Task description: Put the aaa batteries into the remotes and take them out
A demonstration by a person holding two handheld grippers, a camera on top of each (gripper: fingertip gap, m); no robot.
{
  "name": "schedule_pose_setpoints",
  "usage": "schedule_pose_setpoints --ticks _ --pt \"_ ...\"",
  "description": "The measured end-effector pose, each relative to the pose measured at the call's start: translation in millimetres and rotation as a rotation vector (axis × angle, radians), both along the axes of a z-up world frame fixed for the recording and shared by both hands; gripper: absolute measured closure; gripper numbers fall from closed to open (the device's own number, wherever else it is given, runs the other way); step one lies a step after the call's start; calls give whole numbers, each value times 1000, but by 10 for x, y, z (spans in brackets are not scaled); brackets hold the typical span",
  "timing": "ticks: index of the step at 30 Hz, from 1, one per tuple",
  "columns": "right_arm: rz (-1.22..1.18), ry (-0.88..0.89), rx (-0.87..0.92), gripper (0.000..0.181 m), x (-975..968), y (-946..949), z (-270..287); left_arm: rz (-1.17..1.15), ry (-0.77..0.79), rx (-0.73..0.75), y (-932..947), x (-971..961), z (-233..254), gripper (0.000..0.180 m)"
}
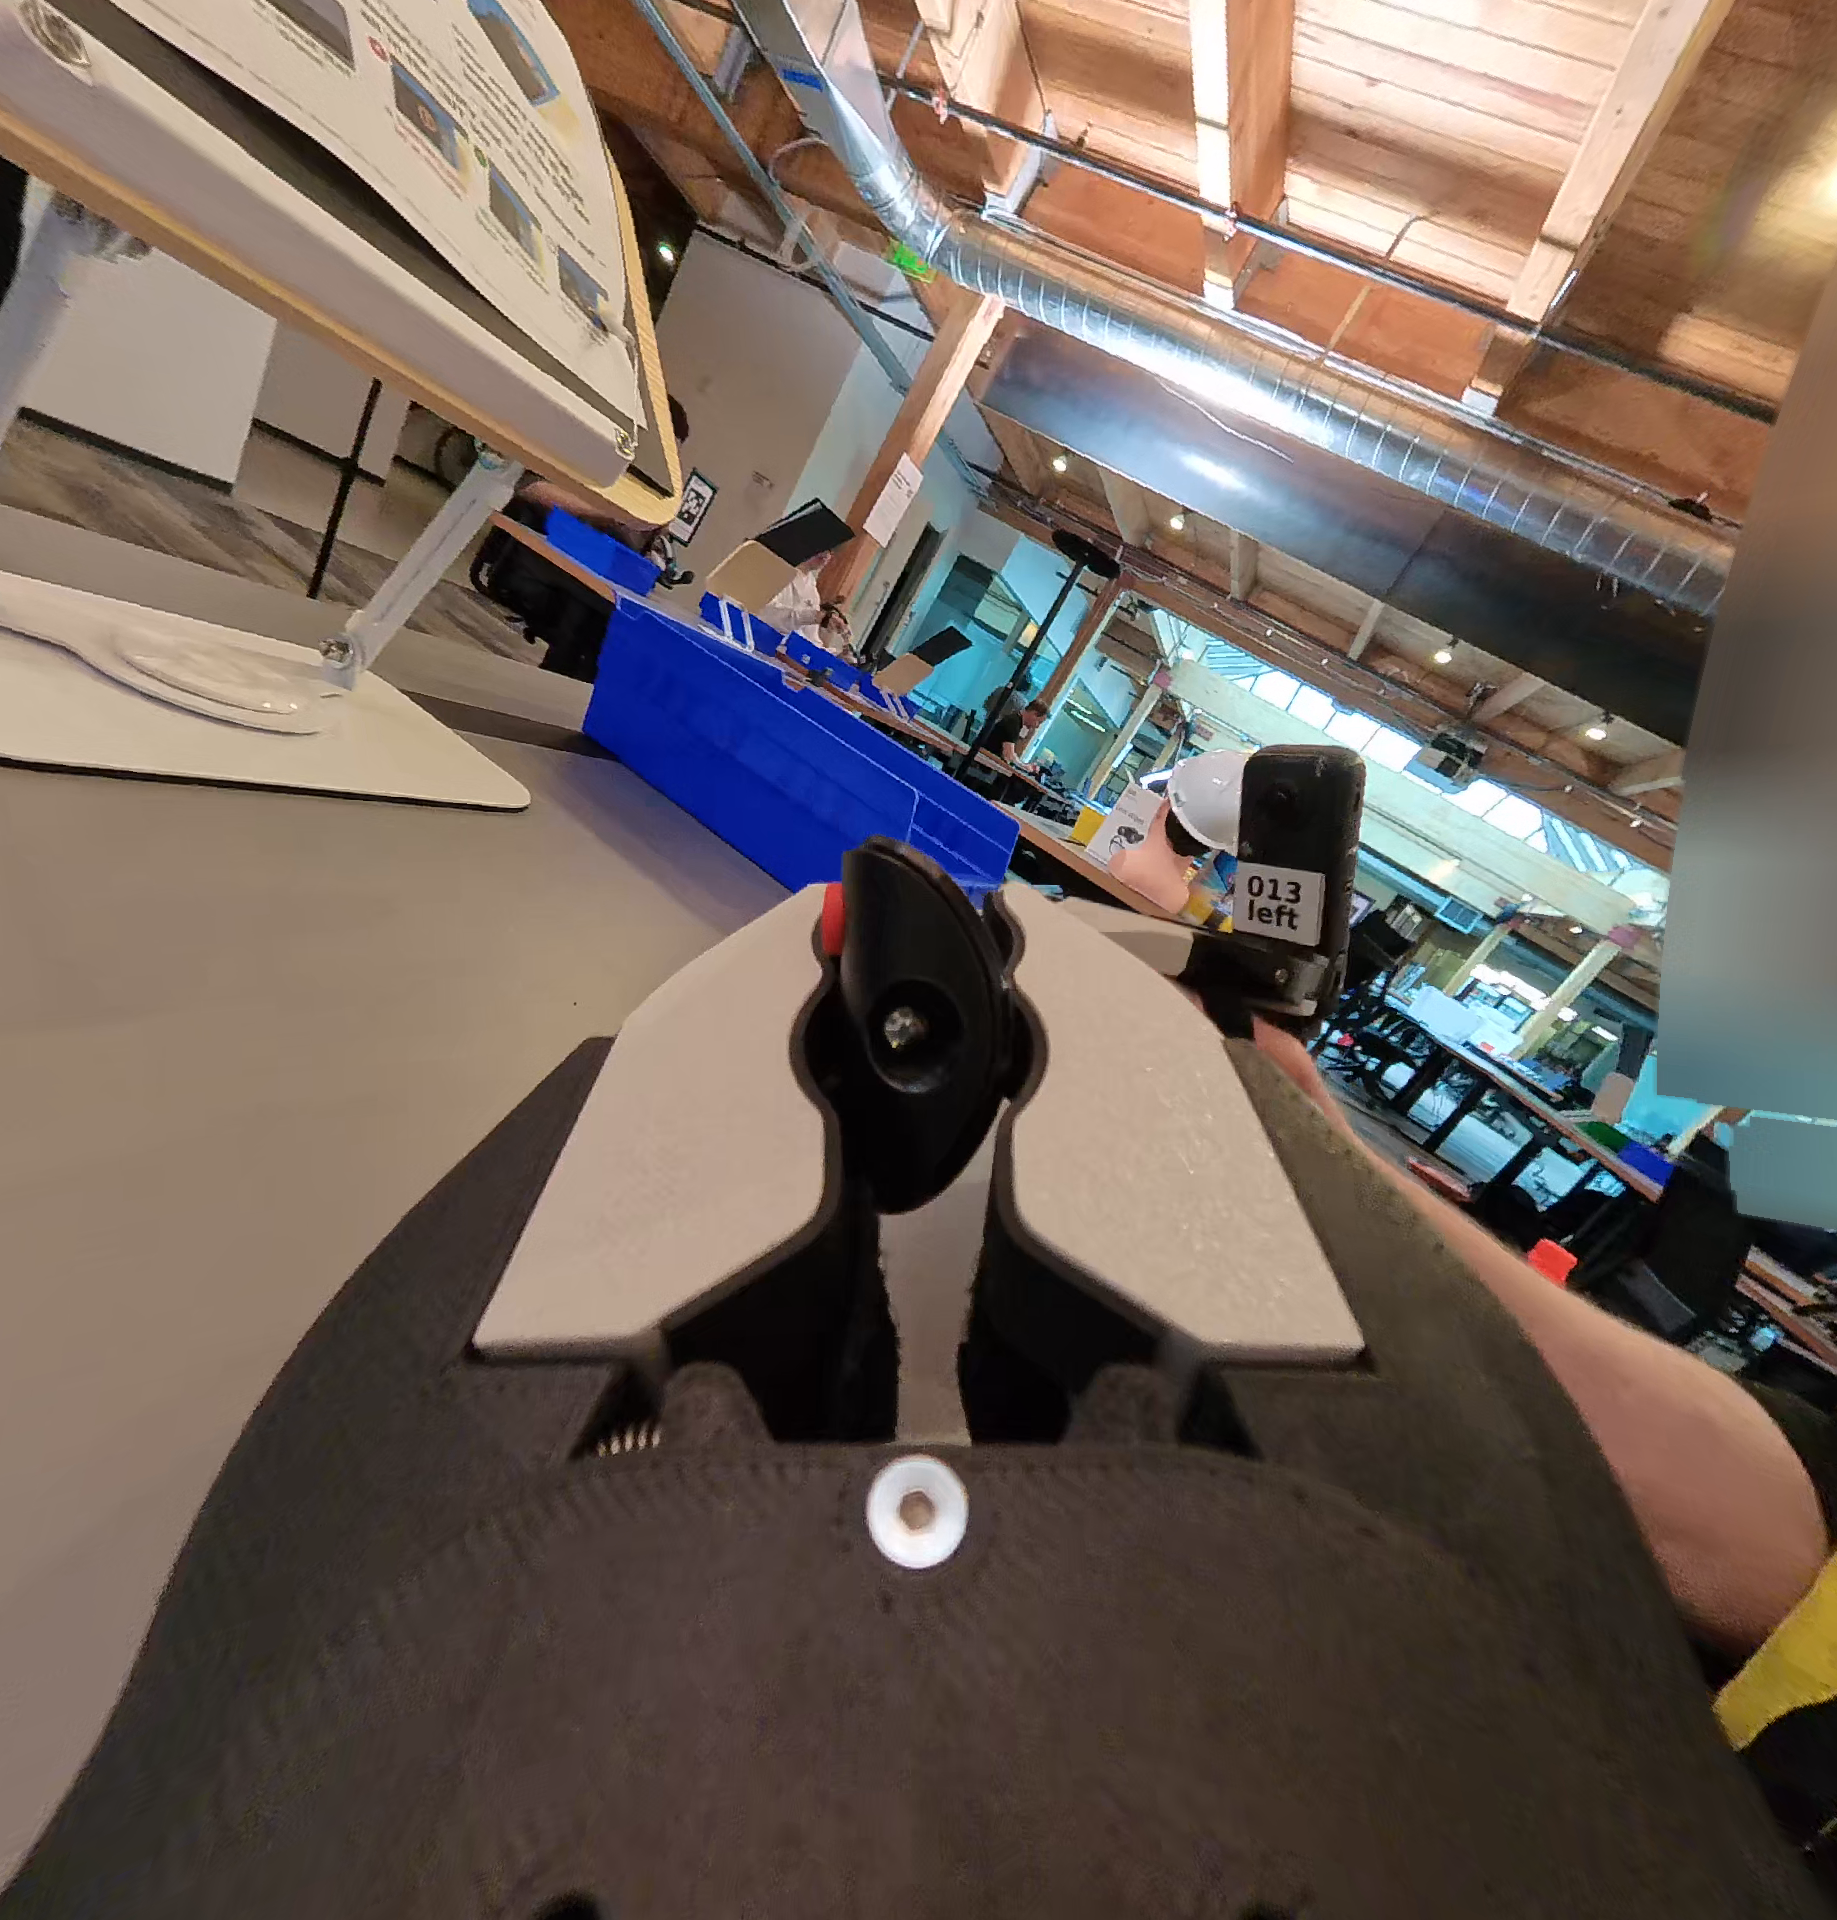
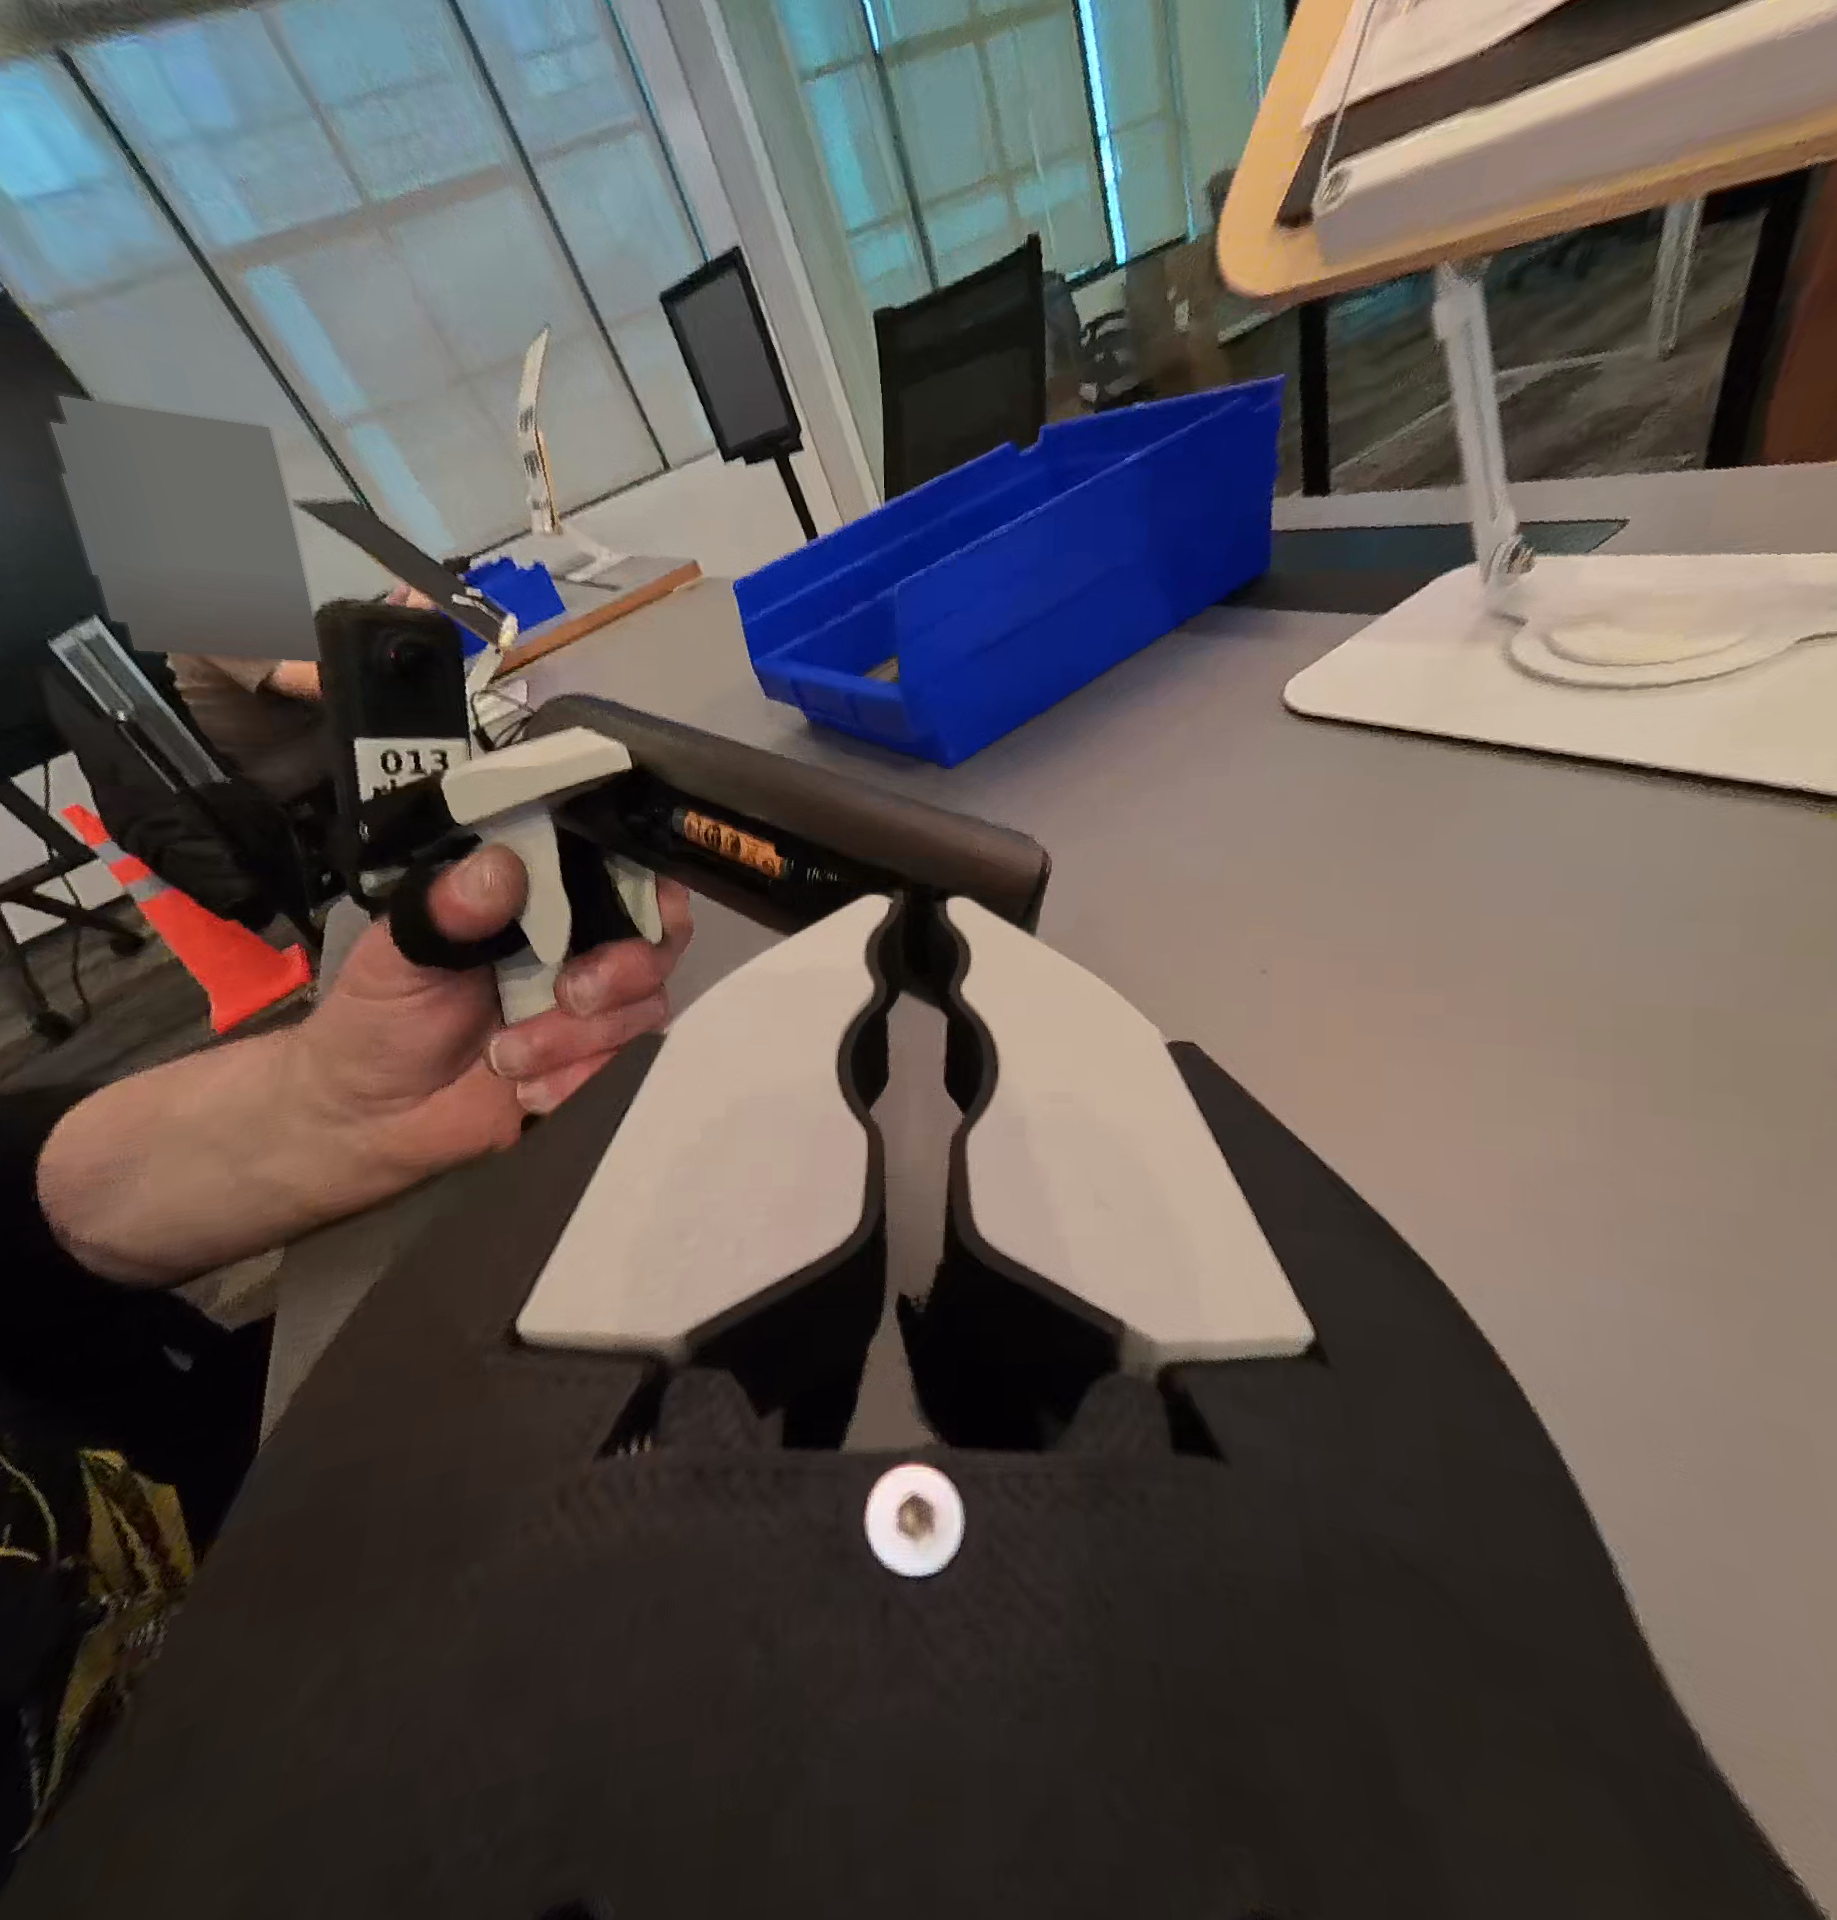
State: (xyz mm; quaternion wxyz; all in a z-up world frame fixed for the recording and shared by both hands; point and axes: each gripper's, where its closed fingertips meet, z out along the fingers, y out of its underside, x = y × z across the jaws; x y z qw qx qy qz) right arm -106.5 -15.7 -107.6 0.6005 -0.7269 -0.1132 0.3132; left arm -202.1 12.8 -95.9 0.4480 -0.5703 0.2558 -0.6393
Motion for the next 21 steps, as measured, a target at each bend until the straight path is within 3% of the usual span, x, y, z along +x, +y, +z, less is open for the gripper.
schedule_pose_setpoints --ticks 13,21 --pt "-17 128 82 169 -56 -736 179 9 -8 -16 -360 -292 -10 154" --pt "-6 91 66 155 -276 -1175 145 -12 3 -9 -589 -427 -13 155"
